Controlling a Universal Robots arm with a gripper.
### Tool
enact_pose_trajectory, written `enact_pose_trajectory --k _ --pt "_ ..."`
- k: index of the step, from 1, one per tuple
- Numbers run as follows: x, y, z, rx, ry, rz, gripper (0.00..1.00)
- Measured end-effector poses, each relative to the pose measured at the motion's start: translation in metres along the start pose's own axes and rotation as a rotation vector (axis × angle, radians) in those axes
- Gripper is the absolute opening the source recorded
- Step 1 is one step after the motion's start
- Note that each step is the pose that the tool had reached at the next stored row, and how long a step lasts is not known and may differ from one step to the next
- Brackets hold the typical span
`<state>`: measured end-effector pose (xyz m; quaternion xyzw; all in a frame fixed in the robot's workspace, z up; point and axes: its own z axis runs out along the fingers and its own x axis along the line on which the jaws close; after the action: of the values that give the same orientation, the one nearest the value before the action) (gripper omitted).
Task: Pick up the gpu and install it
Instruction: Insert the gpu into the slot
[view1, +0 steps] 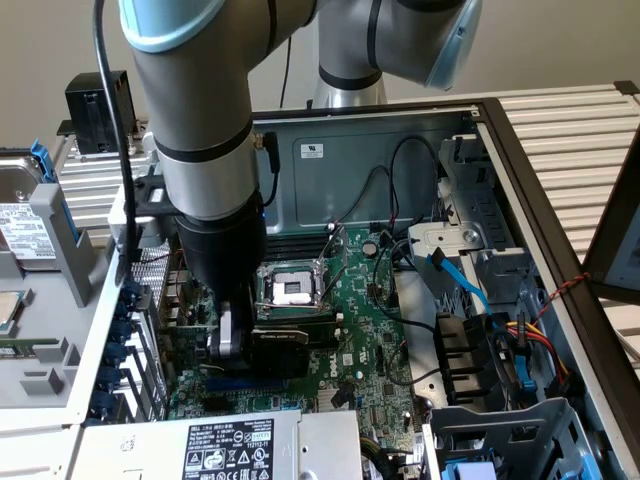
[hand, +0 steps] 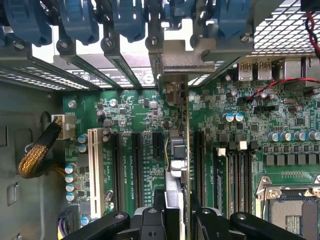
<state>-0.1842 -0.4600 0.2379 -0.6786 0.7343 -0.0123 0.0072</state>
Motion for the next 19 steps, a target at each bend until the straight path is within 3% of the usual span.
enact_pose_trajectory --k 3,19 --pt "0.0 0.0015 0.0 0.0034 -0.0003 0.0 0.28" --pt "-0.0003 0.0046 0.0009 0.0095 -0.0009 0.001 0.28"
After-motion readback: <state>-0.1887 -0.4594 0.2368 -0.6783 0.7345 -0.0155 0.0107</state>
